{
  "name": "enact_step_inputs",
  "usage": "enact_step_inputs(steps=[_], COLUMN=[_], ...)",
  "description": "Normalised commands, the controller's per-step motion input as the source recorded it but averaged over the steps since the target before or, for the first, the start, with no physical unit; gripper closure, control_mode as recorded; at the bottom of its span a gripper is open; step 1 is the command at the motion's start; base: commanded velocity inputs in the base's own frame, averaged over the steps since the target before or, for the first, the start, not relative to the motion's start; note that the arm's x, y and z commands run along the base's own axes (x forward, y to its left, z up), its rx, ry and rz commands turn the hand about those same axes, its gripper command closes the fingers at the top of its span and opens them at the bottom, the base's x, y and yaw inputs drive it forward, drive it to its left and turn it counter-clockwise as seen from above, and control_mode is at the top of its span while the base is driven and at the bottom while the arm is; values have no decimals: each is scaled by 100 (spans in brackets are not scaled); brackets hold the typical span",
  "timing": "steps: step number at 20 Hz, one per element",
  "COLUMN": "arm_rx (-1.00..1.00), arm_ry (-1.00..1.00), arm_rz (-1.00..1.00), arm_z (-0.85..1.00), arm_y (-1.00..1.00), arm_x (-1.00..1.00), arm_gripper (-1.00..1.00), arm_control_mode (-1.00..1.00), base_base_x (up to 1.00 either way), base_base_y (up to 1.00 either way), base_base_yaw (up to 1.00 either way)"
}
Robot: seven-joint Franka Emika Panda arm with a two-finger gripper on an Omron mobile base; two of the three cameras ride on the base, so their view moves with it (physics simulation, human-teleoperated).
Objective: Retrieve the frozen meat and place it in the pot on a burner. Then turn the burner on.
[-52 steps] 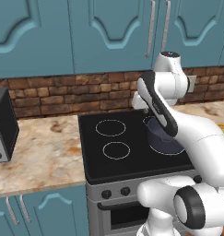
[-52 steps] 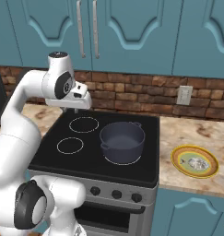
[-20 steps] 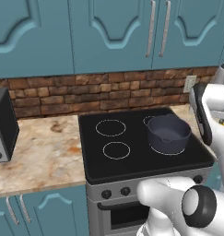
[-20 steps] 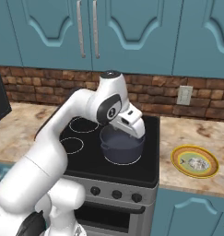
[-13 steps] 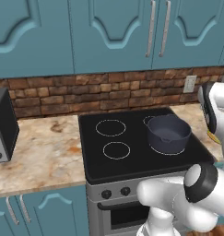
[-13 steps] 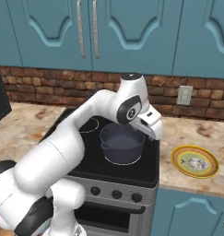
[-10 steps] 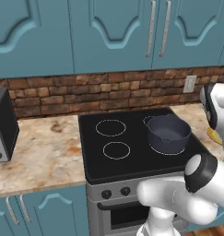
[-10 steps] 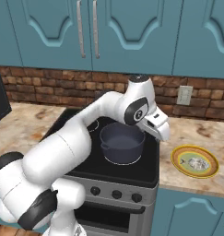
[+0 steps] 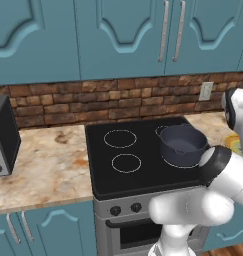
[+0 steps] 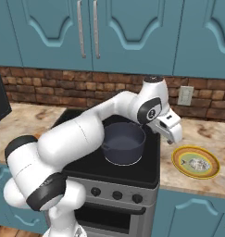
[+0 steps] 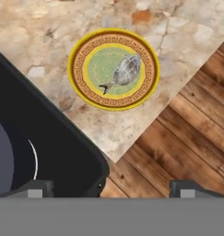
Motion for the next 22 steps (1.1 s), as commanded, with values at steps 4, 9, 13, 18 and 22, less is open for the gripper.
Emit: enact_step_inputs(steps=[4,9,13,18,22], arm_rx=[0,1,0,1,3], arm_ry=[0,0,1,1,0], arm_rz=[-1,0,0,0,0], arm_z=[-25,-32,-27,-21,-8], arm_y=[-22,-18,-25,-37,-30], arm_x=[8,20,17,6,3], arm_gripper=[-100,-100,-100,-100,-100], arm_control_mode=[-100,-100,-100,-100,-100], base_base_x=[0,0,0,0,0], base_base_y=[0,0,0,0,0], base_base_yaw=[0,0,0,0,0])
